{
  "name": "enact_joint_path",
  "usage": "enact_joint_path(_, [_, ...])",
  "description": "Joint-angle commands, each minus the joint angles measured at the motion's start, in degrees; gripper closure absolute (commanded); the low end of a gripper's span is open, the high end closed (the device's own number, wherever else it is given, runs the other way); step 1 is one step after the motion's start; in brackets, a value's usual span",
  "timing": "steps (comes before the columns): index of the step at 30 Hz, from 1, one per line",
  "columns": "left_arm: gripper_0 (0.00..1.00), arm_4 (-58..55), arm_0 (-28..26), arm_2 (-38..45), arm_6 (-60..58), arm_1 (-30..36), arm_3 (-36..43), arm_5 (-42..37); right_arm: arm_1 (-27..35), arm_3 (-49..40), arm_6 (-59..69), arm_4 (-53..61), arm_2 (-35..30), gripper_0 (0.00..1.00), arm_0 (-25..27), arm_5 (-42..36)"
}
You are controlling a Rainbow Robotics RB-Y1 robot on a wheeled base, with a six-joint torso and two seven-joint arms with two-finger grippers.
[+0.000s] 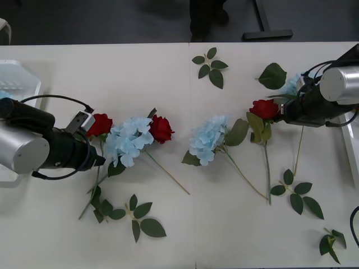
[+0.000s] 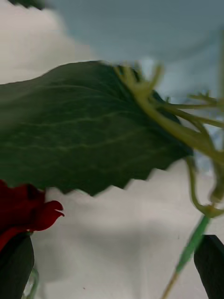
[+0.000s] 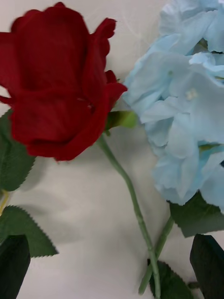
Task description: Place the red flowers into the right box and the blue flowers into the left box. If a person shows an open palm, hand one flower to the person first, then continue sorting.
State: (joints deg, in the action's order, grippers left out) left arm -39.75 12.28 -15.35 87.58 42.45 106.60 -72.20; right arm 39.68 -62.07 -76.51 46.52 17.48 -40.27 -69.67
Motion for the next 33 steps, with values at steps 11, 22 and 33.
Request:
enact_joint_path(11, [0.00,6.17,1.51,-5.66,-3.56,-5.62,-9.13,5.58,-0.83,2.04,0.13,-2.13,-1.05,0.72,-0.07,3.57])
enact_joint_path(22, [0.63,8.81,2.66,-7.06,-4.70,-6.94,-10.27,6.10,-0.57,2.40,0.22,-2.92,-1.05,1.00,-0.16,3.57])
enact_joint_path(33, [1.00,10.92,2.83,-6.98,-5.23,-7.21,-10.18,6.46,4.97,2.31,-11.82,2.00,-8.43,1.00,-0.95,-1.26])
